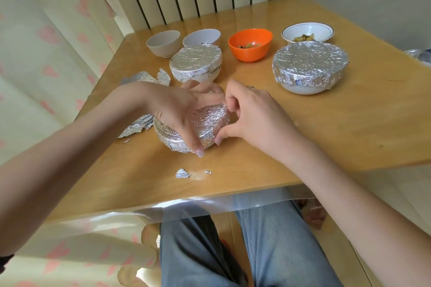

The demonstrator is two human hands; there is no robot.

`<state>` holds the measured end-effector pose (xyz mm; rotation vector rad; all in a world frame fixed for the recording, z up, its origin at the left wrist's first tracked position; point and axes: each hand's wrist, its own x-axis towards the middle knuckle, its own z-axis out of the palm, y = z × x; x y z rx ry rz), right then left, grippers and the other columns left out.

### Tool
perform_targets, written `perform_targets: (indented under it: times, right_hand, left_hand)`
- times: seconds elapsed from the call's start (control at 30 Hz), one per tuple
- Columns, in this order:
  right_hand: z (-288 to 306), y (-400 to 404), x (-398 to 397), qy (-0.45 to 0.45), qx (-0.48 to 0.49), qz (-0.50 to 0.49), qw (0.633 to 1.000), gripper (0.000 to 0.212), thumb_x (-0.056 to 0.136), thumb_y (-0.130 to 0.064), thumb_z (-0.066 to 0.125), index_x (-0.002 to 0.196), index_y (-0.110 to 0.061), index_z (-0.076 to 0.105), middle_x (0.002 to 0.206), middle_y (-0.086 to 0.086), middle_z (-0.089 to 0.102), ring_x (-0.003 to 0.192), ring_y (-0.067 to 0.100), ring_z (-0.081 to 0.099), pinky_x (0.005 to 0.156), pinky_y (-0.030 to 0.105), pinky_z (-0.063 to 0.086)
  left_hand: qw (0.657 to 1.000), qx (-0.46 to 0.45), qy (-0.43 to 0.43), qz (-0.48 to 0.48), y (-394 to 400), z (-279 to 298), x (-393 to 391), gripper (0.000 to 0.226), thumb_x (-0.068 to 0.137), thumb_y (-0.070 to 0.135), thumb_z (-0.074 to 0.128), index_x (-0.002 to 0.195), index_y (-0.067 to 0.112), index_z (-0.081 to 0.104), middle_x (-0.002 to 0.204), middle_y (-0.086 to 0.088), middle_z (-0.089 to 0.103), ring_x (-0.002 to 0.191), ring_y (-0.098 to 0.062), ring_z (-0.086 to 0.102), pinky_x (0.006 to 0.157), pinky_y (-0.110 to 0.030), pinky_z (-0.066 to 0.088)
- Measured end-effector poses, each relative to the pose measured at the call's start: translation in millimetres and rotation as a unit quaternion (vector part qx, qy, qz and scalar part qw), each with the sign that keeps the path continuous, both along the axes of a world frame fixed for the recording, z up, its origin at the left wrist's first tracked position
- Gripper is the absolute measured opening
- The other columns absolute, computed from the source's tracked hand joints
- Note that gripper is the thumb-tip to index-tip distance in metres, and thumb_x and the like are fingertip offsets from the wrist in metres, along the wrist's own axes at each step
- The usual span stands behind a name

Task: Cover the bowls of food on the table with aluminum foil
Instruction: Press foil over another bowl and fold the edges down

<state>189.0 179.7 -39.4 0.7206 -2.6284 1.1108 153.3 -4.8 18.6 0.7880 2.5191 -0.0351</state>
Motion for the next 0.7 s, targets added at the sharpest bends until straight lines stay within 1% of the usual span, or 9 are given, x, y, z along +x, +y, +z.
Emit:
perform_targets:
  times: [0.07,0.1,0.17,0.23,0.33,0.43,0.57,0.63,0.7]
  right_hand:
    - [-0.8,1.2,-1.0,-0.002,0.006,-0.014,1.0,0.066,0.047,-0.045,0.089,0.076,-0.023,0.035,0.071,-0.01,0.049,0.065,0.014,0.045,0.056,0.033,0.034]
    - [-2.6,2.3,-0.3,-0.006,0.003,-0.017,1.0,0.065,0.048,-0.047,0.088,0.077,-0.023,0.035,0.07,-0.011,0.047,0.064,0.013,0.044,0.055,0.033,0.032]
    - [-6.6,5.6,2.4,-0.022,0.003,-0.001,1.0,0.062,0.054,-0.047,0.086,0.081,-0.021,0.037,0.068,-0.011,0.044,0.062,0.011,0.042,0.056,0.033,0.034]
    - [-9.2,8.4,6.3,-0.046,-0.016,0.028,0.998,0.06,0.056,-0.045,0.086,0.084,-0.02,0.039,0.069,-0.01,0.045,0.063,0.012,0.043,0.061,0.036,0.039]
    - [-10.8,5.7,7.6,-0.06,-0.072,0.032,0.995,0.057,0.058,-0.041,0.086,0.083,-0.019,0.04,0.065,-0.008,0.044,0.058,0.009,0.038,0.059,0.032,0.039]
    - [-9.5,0.5,2.3,-0.094,-0.108,0.031,0.989,0.056,0.057,-0.033,0.089,0.08,-0.021,0.039,0.063,-0.008,0.041,0.055,0.008,0.034,0.054,0.026,0.032]
    - [-4.7,-0.4,-2.0,-0.153,-0.087,0.046,0.983,0.053,0.063,-0.028,0.086,0.084,-0.022,0.038,0.067,-0.01,0.037,0.058,0.007,0.033,0.055,0.025,0.032]
    - [-2.7,-0.7,-2.2,-0.174,-0.087,0.053,0.979,0.049,0.068,-0.026,0.084,0.089,-0.021,0.04,0.07,-0.01,0.037,0.059,0.007,0.035,0.054,0.023,0.033]
    - [-1.6,0.5,-2.2,-0.178,-0.085,0.057,0.979,0.048,0.069,-0.026,0.083,0.093,-0.02,0.042,0.073,-0.009,0.038,0.06,0.006,0.036,0.054,0.02,0.033]
  left_hand:
    - [0.999,0.017,-0.032,0.01,3.7,4.3,4.4,0.101,0.047,0.064,0.084,0.133,0.06,0.031,0.141,0.026,0.018,0.134,-0.008,0.012,0.116,-0.041,0.016]
    - [0.999,0.017,-0.037,0.013,4.7,5.6,5.6,0.098,0.044,0.068,0.08,0.128,0.063,0.031,0.137,0.028,0.019,0.133,-0.009,0.011,0.116,-0.044,0.017]
    - [0.999,0.021,-0.04,0.015,5.3,5.8,5.9,0.094,0.044,0.067,0.08,0.125,0.065,0.032,0.134,0.029,0.02,0.133,-0.009,0.012,0.117,-0.047,0.017]
    - [0.999,0.032,-0.04,0.01,5.6,5.8,7.1,0.089,0.049,0.061,0.085,0.121,0.067,0.033,0.133,0.028,0.021,0.132,-0.009,0.013,0.116,-0.047,0.018]
    - [0.999,0.036,-0.039,0.013,6.1,7.1,8.3,0.088,0.054,0.053,0.089,0.121,0.066,0.033,0.133,0.028,0.02,0.132,-0.008,0.012,0.116,-0.044,0.018]
    - [0.998,0.037,-0.043,0.016,7.1,8.1,9.0,0.09,0.053,0.055,0.088,0.125,0.063,0.034,0.133,0.028,0.021,0.13,-0.006,0.012,0.114,-0.041,0.017]
    - [0.997,0.05,-0.049,0.025,7.4,7.8,11.2,0.084,0.051,0.059,0.082,0.12,0.067,0.034,0.132,0.028,0.023,0.127,-0.004,0.015,0.11,-0.036,0.018]
    - [0.997,0.043,-0.05,0.036,8.6,8.6,12.3,0.082,0.051,0.06,0.081,0.119,0.067,0.035,0.132,0.027,0.023,0.127,-0.005,0.015,0.11,-0.038,0.019]
    - [0.997,0.028,-0.046,0.049,9.8,10.2,13.5,0.083,0.05,0.065,0.08,0.118,0.068,0.034,0.133,0.027,0.023,0.13,-0.01,0.015,0.112,-0.043,0.02]
